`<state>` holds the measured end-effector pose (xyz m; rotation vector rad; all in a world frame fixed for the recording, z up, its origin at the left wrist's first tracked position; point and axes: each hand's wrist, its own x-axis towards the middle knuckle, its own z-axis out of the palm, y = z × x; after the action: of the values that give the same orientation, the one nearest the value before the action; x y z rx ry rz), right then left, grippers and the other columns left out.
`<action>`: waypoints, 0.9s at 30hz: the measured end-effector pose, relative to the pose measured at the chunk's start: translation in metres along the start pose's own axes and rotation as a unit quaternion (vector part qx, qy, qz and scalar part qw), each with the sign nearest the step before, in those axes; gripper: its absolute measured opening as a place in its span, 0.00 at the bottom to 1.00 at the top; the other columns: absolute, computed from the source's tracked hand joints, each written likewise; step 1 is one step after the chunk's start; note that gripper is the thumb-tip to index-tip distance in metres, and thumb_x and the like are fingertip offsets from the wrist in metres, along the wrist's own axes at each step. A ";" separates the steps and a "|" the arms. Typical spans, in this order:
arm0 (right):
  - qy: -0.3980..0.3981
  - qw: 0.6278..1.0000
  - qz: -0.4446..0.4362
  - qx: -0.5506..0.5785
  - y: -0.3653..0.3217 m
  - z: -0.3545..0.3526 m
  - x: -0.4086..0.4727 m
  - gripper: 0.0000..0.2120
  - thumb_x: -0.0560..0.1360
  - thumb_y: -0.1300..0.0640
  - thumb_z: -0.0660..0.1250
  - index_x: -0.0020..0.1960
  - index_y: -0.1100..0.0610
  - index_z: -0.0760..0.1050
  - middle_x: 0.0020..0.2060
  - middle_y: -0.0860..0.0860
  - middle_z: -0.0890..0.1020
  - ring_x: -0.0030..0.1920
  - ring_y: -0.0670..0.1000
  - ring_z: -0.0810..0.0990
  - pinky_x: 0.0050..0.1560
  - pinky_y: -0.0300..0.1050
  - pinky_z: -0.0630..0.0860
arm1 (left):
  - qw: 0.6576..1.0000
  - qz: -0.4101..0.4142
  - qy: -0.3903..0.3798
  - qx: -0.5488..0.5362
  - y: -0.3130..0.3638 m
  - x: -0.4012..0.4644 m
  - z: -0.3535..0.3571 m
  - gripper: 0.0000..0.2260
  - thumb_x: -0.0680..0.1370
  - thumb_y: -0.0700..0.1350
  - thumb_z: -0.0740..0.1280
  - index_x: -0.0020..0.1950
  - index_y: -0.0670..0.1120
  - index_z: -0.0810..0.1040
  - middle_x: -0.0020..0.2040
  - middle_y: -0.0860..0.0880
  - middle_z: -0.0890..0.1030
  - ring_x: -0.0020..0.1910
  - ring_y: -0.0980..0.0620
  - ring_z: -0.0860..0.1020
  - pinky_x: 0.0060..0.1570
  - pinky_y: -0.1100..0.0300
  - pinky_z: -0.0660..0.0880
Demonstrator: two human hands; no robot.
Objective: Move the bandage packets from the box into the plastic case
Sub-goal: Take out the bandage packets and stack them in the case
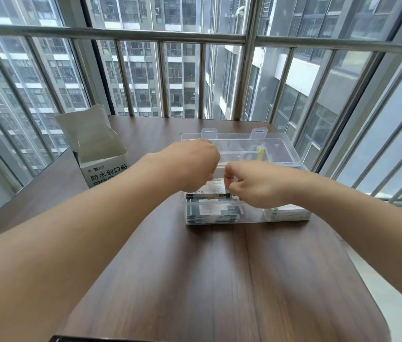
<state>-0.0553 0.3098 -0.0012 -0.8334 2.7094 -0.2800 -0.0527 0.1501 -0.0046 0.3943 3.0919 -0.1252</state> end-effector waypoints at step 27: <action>0.222 0.938 -0.153 0.216 -0.063 -0.045 0.019 0.03 0.74 0.60 0.74 0.43 0.54 0.84 0.32 0.44 0.84 0.32 0.39 0.81 0.35 0.30 0.74 | 0.815 -0.040 0.544 -0.198 -0.063 -0.091 -0.031 0.05 0.75 0.39 0.69 0.50 0.45 0.78 0.48 0.53 0.78 0.43 0.54 0.78 0.40 0.60 0.77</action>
<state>-0.0523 0.2521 0.0539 -1.1554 2.7131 -1.2180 0.0195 0.0686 0.0338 0.4046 4.0289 1.1285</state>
